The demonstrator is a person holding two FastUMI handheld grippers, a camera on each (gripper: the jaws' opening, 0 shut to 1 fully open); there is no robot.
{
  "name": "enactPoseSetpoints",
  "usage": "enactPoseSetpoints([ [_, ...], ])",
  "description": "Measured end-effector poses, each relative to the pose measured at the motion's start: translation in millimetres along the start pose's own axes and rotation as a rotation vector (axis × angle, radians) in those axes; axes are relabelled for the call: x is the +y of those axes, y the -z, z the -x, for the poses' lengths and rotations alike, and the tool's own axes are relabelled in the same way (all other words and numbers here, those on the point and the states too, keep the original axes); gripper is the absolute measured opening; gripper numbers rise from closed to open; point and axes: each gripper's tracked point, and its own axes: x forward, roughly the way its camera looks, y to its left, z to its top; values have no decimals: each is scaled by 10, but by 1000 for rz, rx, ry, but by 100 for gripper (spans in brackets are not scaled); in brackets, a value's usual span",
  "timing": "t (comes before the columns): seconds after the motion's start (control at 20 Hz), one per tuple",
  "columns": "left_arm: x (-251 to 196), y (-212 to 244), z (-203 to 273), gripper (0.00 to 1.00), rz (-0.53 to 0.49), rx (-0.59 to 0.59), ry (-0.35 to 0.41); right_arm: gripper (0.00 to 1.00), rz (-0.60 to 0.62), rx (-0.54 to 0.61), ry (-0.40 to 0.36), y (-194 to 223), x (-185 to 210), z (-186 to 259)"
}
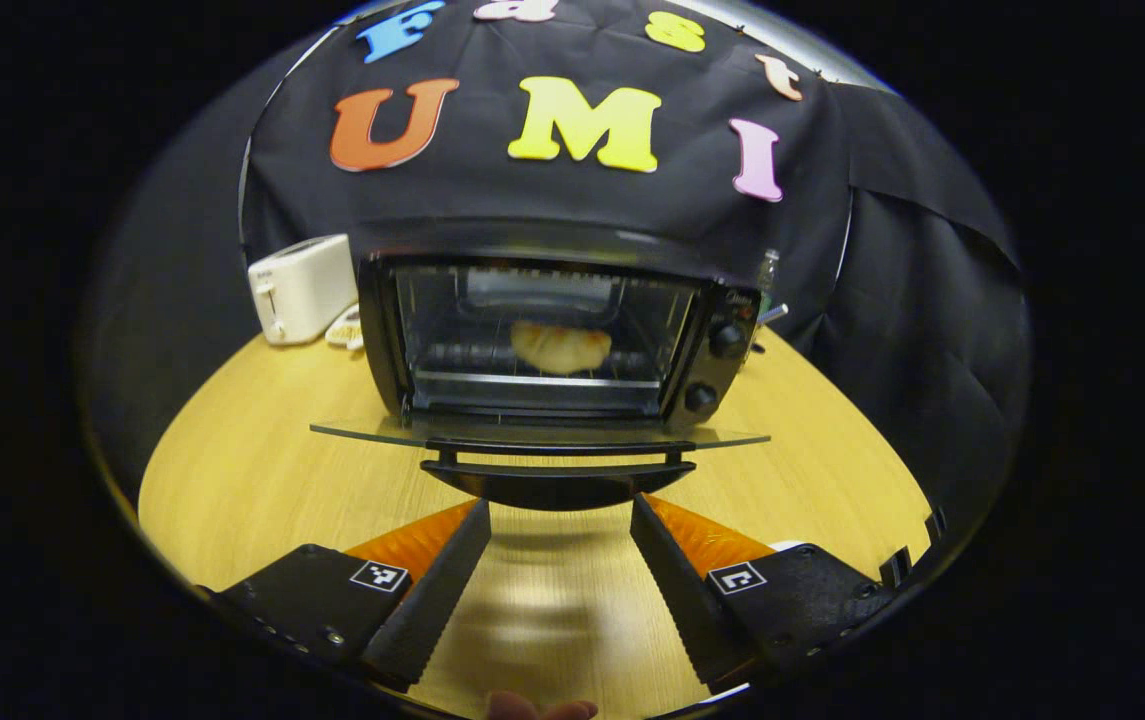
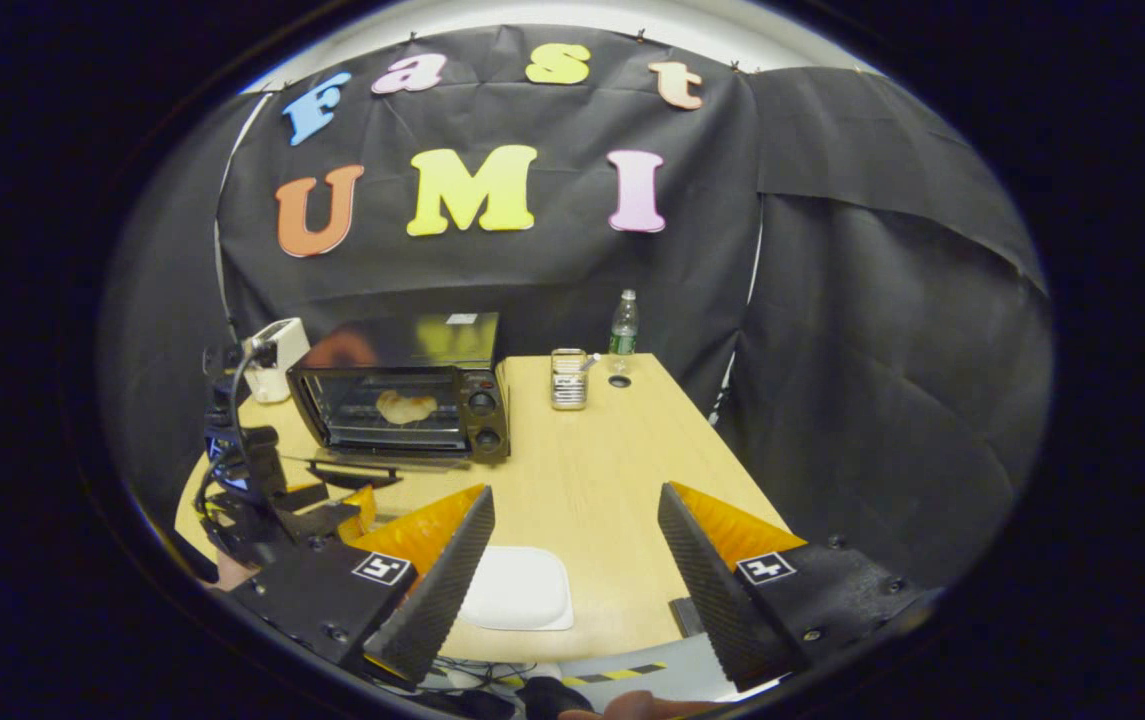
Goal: Open the electric oven with the left hand, put the food in, and close the electric oven.
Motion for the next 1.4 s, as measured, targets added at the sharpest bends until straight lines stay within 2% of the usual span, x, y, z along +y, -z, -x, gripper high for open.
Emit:
enactPoseSetpoints([
  [0.25,141,-677,-285,93,8,-114,-10,100,-22,-36,25,-119,-118,103],
  [0.5,141,-1332,-99,93,-3,-224,3,100,-49,-104,48,-369,-266,178],
  [0.75,135,-1970,538,93,7,-352,33,100,-83,-216,-5,-877,-109,183],
  [1.0,202,-2419,1378,93,-26,-462,21,100,-94,-330,-129,-1454,321,377],
  [1.2,337,-2490,1864,93,10,-465,0,100,-73,-414,-191,-1796,597,620],
  [1.4,461,-2465,2311,93,43,-468,-18,100,-57,-451,-233,-1934,822,844],
])
